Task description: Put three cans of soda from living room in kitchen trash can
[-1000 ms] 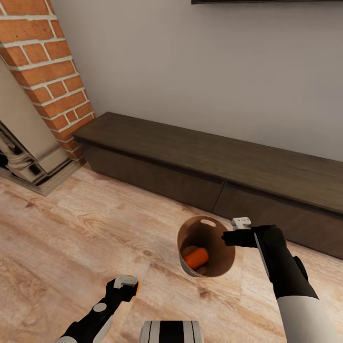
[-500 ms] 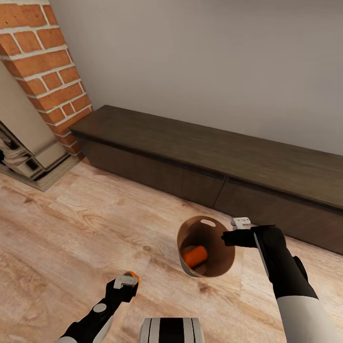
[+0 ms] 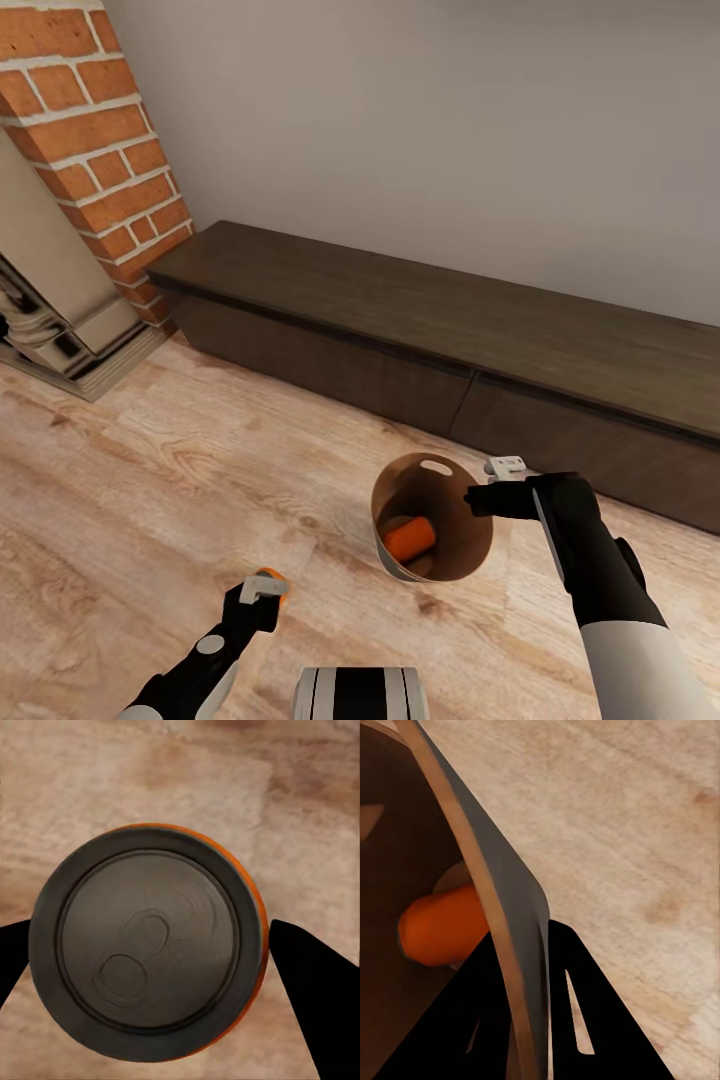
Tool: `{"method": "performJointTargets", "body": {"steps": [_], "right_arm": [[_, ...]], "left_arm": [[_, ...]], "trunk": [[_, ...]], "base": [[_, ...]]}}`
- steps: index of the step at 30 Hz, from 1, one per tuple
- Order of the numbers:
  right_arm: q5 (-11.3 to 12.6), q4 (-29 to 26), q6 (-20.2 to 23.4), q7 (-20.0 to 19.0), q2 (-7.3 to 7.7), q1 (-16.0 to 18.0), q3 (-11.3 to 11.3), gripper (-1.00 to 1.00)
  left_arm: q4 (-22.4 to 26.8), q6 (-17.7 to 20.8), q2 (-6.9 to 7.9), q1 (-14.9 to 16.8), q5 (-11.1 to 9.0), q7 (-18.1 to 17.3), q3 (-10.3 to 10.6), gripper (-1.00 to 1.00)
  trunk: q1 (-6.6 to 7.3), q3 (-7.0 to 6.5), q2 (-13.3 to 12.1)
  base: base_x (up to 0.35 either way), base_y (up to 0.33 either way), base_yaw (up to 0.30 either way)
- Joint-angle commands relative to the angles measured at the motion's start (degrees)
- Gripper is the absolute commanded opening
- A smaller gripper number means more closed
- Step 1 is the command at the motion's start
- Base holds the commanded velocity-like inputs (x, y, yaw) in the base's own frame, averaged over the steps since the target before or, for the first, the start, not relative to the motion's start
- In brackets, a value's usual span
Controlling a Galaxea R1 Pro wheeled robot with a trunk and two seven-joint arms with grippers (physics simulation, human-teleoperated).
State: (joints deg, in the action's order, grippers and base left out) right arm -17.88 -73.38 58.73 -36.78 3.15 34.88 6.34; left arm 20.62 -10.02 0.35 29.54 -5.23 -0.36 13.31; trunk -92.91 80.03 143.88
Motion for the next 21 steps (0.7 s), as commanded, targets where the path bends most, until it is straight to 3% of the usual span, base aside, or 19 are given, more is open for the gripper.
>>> {"method": "performJointTargets", "body": {"steps": [1, 4, 21], "right_arm": [[1.4, 0.0, 0.4, -0.3, -0.02, 0.0, 0.0, -1.0], [1.4, 0.0, 0.4, -0.3, -0.08, 0.0, 0.0, -1.0], [1.5, 0.1, 0.5, -0.3, -0.09, 0.0, 0.0, -1.0]], "left_arm": [[0.0, 0.0, 0.01, 0.0, 0.0, 0.0, -0.1, -1.0], [0.0, 0.0, 0.01, 0.0, 0.0, 0.0, -0.2, -1.0], [-0.6, 0.7, 0.0, 0.0, 0.2, 0.0, -0.1, -1.0]], "trunk": [[0.0, 0.0, 0.0], [0.0, 0.0, 0.0], [0.44, -3.77, -0.2]], "base": [[0.0, 0.0, 0.0], [0.0, 0.0, 0.0], [0.0, 0.0, 0.0]]}}
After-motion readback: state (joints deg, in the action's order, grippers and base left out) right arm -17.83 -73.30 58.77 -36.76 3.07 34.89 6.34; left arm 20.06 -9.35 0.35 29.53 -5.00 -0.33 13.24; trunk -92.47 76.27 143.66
